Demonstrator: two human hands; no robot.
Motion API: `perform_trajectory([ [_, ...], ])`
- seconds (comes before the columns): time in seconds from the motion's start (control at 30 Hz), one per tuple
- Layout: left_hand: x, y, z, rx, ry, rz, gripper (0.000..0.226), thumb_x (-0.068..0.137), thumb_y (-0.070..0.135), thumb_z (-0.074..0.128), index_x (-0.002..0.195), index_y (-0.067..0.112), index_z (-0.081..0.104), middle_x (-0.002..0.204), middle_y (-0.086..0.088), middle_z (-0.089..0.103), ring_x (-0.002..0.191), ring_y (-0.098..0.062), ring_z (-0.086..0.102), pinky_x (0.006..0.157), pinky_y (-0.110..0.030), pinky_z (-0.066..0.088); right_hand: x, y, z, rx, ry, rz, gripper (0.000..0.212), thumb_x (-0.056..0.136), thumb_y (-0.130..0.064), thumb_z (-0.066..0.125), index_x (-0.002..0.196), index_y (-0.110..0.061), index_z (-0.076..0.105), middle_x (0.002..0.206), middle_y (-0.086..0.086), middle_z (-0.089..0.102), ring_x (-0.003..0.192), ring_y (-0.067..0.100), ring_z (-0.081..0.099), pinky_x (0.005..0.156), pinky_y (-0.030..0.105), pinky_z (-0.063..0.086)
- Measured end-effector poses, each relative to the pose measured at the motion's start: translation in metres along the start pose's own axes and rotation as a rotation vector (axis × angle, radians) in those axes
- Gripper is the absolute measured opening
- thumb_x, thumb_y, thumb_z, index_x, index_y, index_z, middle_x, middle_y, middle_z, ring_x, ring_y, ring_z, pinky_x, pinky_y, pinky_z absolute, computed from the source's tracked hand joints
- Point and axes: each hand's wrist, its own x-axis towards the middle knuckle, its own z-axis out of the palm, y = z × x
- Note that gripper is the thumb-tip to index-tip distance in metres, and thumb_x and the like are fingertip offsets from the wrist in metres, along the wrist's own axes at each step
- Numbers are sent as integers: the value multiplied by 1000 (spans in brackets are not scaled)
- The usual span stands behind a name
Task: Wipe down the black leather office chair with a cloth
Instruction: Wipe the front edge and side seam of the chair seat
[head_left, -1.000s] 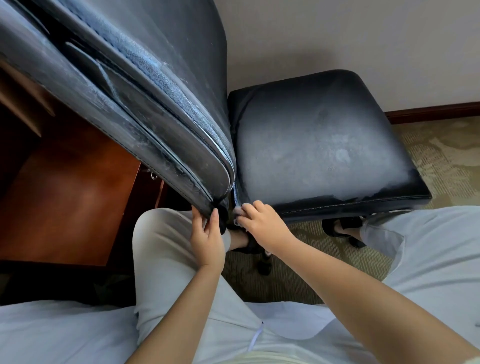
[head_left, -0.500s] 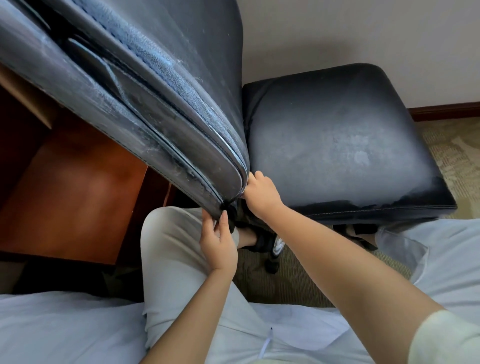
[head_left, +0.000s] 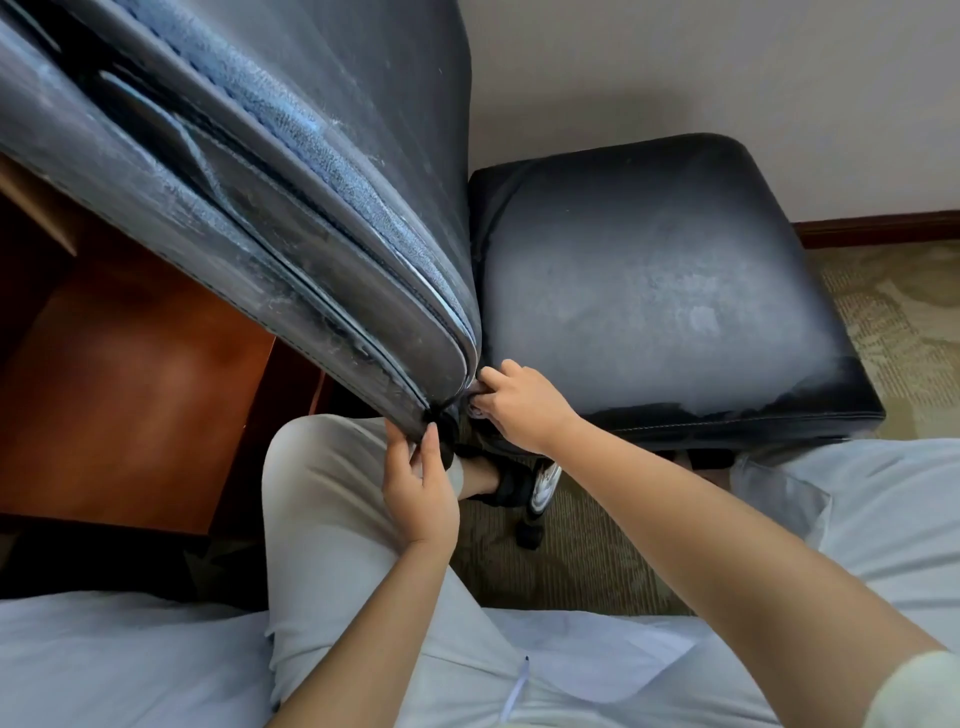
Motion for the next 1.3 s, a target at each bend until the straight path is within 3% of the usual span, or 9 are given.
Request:
perform_trajectory([
  [0.2,-4,5,2,27,41,8,47,95,19,55,140,10,45,115,-1,64,100,-3,59,84,-7,43,35,12,-7,78,20,195,29,42,-11,88,55,-16,63,65,5,52,52,25,48,45,23,19],
  [0.37,-5,5,-1,74,40,10,44,95,18,56,137,6,49,118,-10,66,100,-8,60,84,-9,42,36,3,-9,152,-95,285,19,91,-12,50,106,-7,60,112,11,48,98,32,44,64,34,32],
  [0.5,-6,5,1,92,43,8,44,96,21,53,138,9,48,120,-7,65,98,-1,58,79,0,39,14,1,-4,234,-102,82,23,95,-25,49,106,-19,69,109,7,51,94,30,42,73,39,45],
  [0.7,-6,5,3,112,61,38,44,96,22,53,138,10,48,120,-7,65,99,-5,59,80,-2,39,-5,2,-1,294,16,8,3,76,-17,75,79,-16,73,78,9,54,68,32,49,48,33,45],
  [0.87,-6,5,4,90,58,32,45,96,19,54,139,10,46,118,-6,64,100,-6,58,84,-8,41,15,4,-3,215,11,145,11,71,-15,79,74,-8,71,75,13,54,65,33,53,45,28,34],
  [1.07,-3,4,3,45,67,11,43,94,15,57,136,8,50,110,2,63,97,1,59,83,-6,45,50,19,1,146,31,273,36,33,-3,88,52,-7,57,62,10,49,48,27,47,44,21,17],
  [1.17,-2,3,3,37,63,20,42,92,12,58,133,4,53,106,3,63,94,4,60,80,-3,44,54,12,-15,98,-42,392,25,56,0,80,75,-6,64,82,11,54,68,29,51,49,28,24],
  [1.23,-3,3,1,50,60,27,41,92,12,58,132,3,53,106,2,64,91,4,61,78,0,43,55,8,-11,107,-67,386,21,83,-1,57,103,-6,60,108,11,50,92,30,47,61,32,27],
  [1.3,-5,3,0,62,53,36,41,93,13,57,132,4,53,107,0,65,88,8,59,77,1,42,49,4,-8,93,-118,309,24,90,-7,46,111,-11,58,117,7,47,99,30,43,64,33,26],
])
